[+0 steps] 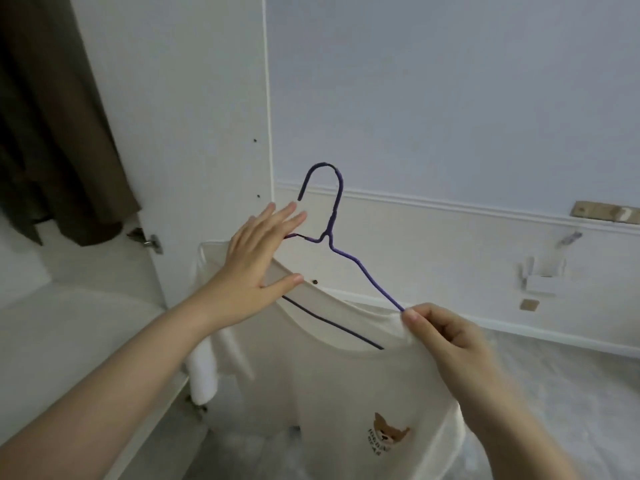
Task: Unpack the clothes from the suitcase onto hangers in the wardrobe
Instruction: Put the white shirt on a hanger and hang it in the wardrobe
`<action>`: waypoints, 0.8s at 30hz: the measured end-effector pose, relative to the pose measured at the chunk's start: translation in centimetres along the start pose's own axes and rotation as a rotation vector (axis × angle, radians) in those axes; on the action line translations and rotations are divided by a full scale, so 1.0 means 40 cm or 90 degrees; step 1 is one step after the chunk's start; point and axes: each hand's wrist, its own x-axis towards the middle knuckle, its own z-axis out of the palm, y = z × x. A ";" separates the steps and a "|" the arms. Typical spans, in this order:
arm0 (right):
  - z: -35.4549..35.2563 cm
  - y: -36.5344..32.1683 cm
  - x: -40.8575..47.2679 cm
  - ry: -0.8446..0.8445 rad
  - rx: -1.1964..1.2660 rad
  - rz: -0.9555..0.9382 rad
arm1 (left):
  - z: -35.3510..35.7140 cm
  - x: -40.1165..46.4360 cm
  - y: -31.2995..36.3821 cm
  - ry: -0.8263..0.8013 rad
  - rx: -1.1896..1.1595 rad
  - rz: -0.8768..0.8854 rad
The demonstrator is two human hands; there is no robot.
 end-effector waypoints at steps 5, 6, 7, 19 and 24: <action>0.220 -0.083 0.116 -0.093 0.076 0.035 | -0.107 -0.079 -0.168 0.090 0.000 -0.119; 0.258 -0.104 0.135 -0.109 0.104 0.040 | -0.122 -0.095 -0.191 0.106 -0.003 -0.137; 0.295 -0.122 0.151 -0.122 0.125 0.047 | -0.134 -0.109 -0.210 0.119 -0.005 -0.152; 0.677 -0.230 0.359 -0.286 0.204 0.055 | -0.283 -0.146 -0.372 0.245 -0.226 -0.258; 0.778 -0.279 0.462 -0.334 0.210 0.016 | -0.361 -0.081 -0.428 0.343 -0.461 -0.292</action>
